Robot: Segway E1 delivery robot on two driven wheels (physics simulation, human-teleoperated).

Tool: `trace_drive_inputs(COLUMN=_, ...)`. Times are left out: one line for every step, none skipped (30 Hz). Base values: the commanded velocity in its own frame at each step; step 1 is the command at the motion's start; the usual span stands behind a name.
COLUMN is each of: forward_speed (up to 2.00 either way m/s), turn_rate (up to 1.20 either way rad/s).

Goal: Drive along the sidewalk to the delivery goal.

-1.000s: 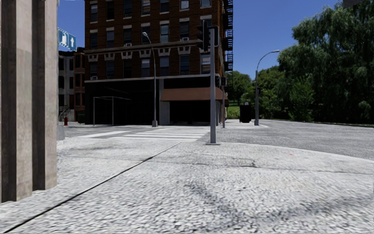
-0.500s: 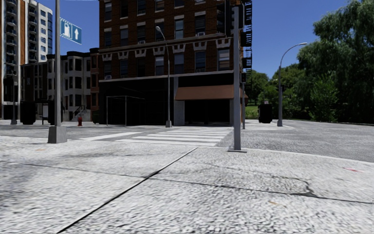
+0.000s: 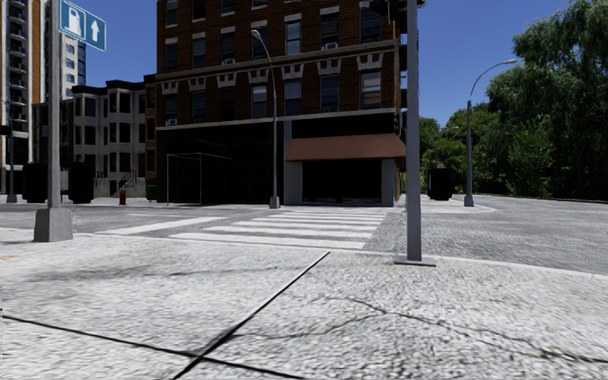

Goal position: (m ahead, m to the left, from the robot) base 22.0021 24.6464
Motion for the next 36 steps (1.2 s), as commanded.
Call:
trace_drive_inputs(forward_speed=2.0, turn_rate=0.0)
trace_drive_inputs(forward_speed=2.0, turn_rate=0.0)
trace_drive_inputs(forward_speed=2.0, turn_rate=0.0)
trace_drive_inputs(forward_speed=2.0, turn_rate=0.0)
trace_drive_inputs(forward_speed=2.0, turn_rate=0.0)
trace_drive_inputs(forward_speed=2.0, turn_rate=0.0)
trace_drive_inputs(forward_speed=2.0, turn_rate=0.0)
trace_drive_inputs(forward_speed=2.0, turn_rate=0.0)
trace_drive_inputs(forward_speed=2.0, turn_rate=0.0)
trace_drive_inputs(forward_speed=2.0, turn_rate=0.0)
trace_drive_inputs(forward_speed=2.0, turn_rate=0.0)
trace_drive_inputs(forward_speed=2.0, turn_rate=0.0)
trace_drive_inputs(forward_speed=2.0, turn_rate=0.0)
trace_drive_inputs(forward_speed=2.0, turn_rate=0.0)
trace_drive_inputs(forward_speed=2.0, turn_rate=0.0)
trace_drive_inputs(forward_speed=2.0, turn_rate=0.0)
trace_drive_inputs(forward_speed=2.0, turn_rate=0.0)
trace_drive_inputs(forward_speed=2.0, turn_rate=0.0)
trace_drive_inputs(forward_speed=2.0, turn_rate=0.0)
trace_drive_inputs(forward_speed=2.0, turn_rate=0.0)
trace_drive_inputs(forward_speed=2.0, turn_rate=0.0)
trace_drive_inputs(forward_speed=2.0, turn_rate=0.0)
trace_drive_inputs(forward_speed=2.0, turn_rate=0.0)
trace_drive_inputs(forward_speed=2.0, turn_rate=0.0)
trace_drive_inputs(forward_speed=2.0, turn_rate=0.0)
trace_drive_inputs(forward_speed=2.0, turn_rate=0.0)
trace_drive_inputs(forward_speed=2.0, turn_rate=0.0)
trace_drive_inputs(forward_speed=2.0, turn_rate=0.0)
trace_drive_inputs(forward_speed=2.0, turn_rate=0.0)
trace_drive_inputs(forward_speed=2.0, turn_rate=0.0)
trace_drive_inputs(forward_speed=2.0, turn_rate=0.0)
trace_drive_inputs(forward_speed=2.0, turn_rate=0.0)
trace_drive_inputs(forward_speed=2.0, turn_rate=0.0)
trace_drive_inputs(forward_speed=2.0, turn_rate=0.0)
trace_drive_inputs(forward_speed=2.0, turn_rate=0.0)
trace_drive_inputs(forward_speed=2.0, turn_rate=-0.2)
